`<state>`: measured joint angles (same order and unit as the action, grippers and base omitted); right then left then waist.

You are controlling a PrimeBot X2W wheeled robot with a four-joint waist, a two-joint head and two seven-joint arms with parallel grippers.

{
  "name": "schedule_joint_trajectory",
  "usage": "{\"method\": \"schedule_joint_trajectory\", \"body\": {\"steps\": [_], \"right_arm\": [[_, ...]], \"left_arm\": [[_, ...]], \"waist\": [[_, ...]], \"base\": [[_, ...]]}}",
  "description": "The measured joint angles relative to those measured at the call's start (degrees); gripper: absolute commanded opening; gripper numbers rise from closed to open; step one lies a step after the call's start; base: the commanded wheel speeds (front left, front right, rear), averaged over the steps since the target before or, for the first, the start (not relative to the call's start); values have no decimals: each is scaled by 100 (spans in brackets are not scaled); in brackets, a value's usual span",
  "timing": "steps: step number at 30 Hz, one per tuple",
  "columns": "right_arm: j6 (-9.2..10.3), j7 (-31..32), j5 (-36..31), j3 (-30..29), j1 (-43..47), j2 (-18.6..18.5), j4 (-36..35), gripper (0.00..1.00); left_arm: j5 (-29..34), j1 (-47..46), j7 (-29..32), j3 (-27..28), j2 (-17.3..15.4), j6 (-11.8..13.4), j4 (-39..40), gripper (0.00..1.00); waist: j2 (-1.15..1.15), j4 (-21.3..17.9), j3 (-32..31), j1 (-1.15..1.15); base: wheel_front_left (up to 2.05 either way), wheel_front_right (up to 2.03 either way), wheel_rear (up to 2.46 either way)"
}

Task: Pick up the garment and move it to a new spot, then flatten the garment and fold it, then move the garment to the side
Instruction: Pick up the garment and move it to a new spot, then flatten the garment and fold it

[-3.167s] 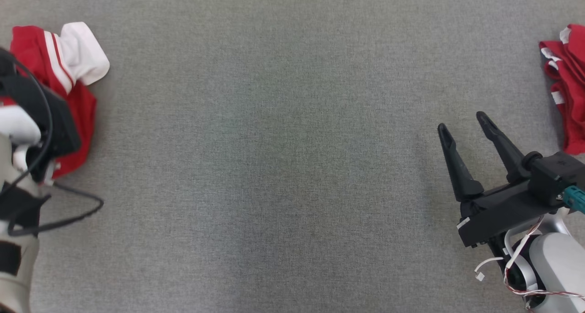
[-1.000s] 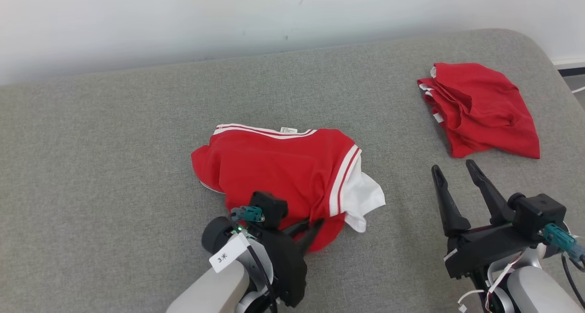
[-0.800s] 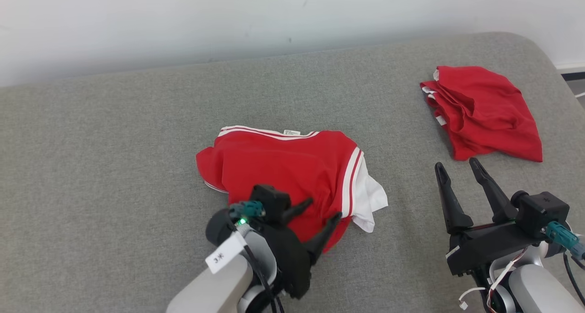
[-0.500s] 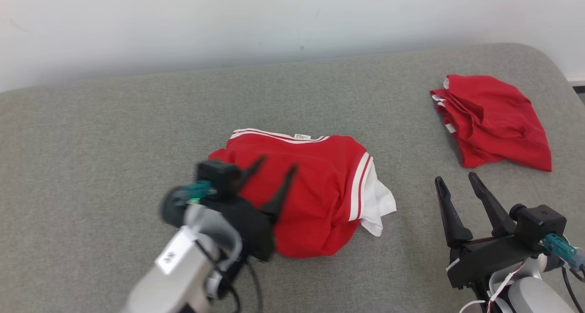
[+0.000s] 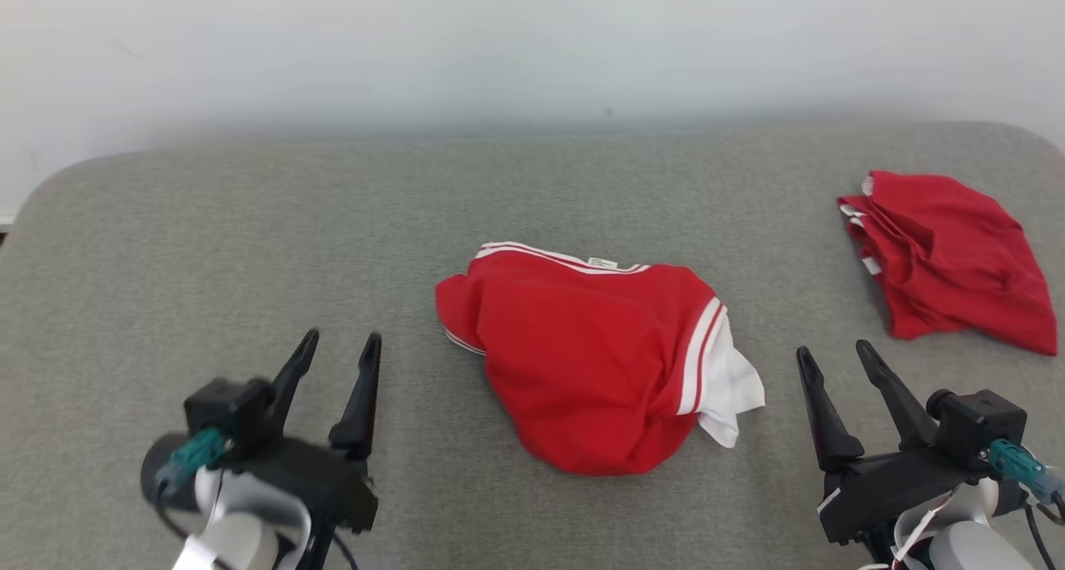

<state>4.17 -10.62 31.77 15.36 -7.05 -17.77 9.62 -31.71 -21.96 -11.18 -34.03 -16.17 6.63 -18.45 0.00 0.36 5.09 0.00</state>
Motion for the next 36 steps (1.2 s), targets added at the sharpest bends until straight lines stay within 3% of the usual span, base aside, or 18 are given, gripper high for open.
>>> {"method": "schedule_joint_trajectory", "body": {"steps": [7,22,36], "right_arm": [[-14,111,49,9,3,-27,138,100],[-122,673,244,144,-99,-52,704,100],[-220,1495,246,322,-632,-257,1379,100]], "left_arm": [[-69,619,-79,350,8,43,260,100],[127,1155,-154,936,335,48,658,100],[231,1244,-7,1006,513,48,822,100]], "waist": [[0,252,-97,0],[0,802,-206,0],[0,1279,-126,1]], "base": [[0,0,0],[0,0,0],[0,0,0]]}}
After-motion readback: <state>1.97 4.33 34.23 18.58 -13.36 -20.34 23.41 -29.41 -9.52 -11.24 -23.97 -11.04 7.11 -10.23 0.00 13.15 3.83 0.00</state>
